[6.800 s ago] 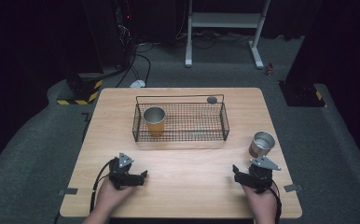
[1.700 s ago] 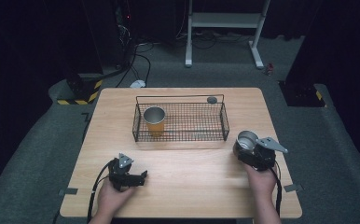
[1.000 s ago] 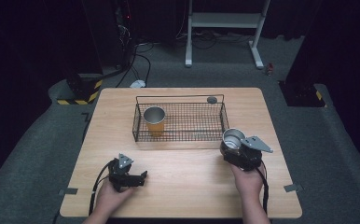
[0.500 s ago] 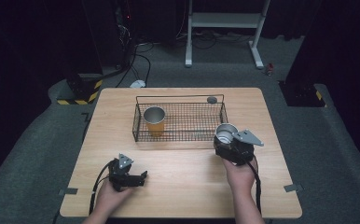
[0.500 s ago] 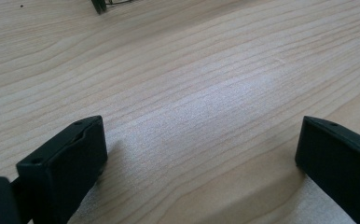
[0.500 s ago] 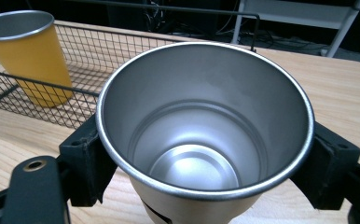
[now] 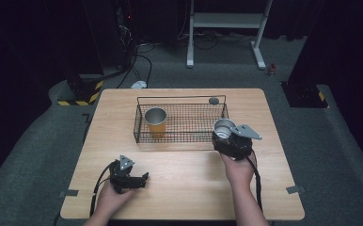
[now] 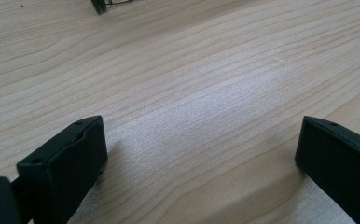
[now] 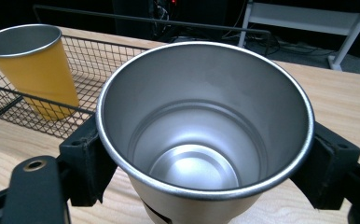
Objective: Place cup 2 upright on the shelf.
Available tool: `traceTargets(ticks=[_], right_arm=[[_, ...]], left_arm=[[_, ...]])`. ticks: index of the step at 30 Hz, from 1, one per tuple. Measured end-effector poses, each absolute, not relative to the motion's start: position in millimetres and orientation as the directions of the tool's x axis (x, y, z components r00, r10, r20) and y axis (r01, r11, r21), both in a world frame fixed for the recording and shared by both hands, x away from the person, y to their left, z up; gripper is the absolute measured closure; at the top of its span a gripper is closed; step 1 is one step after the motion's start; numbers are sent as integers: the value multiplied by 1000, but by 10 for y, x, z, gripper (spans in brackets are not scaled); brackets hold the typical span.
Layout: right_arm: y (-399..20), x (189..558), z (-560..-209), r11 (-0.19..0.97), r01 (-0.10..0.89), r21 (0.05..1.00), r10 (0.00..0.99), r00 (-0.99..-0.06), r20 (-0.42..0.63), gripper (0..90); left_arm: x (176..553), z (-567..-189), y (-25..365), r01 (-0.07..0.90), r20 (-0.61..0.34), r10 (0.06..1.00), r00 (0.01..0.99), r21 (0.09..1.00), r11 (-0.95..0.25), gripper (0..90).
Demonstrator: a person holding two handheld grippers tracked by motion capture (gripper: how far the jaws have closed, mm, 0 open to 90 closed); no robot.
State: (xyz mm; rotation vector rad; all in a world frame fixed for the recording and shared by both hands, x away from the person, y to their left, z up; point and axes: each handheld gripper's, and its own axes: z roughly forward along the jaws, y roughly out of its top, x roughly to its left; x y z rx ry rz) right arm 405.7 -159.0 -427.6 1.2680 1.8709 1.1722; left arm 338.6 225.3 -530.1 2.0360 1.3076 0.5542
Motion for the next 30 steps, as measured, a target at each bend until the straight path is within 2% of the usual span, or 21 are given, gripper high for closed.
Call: traceTargets(ticks=[18, 30], right_arm=[[-1278, 4418, -4073, 184, 402, 897, 916, -402, -8, 184], [-1151, 4691, -4088, 187, 419, 888, 919, -394, -7, 184]], left_arm=[[3387, -5304, 2247, 630, 5, 907, 421, 718, -296, 28], [3385, -5301, 2248, 630, 7, 905, 425, 715, -302, 29]])
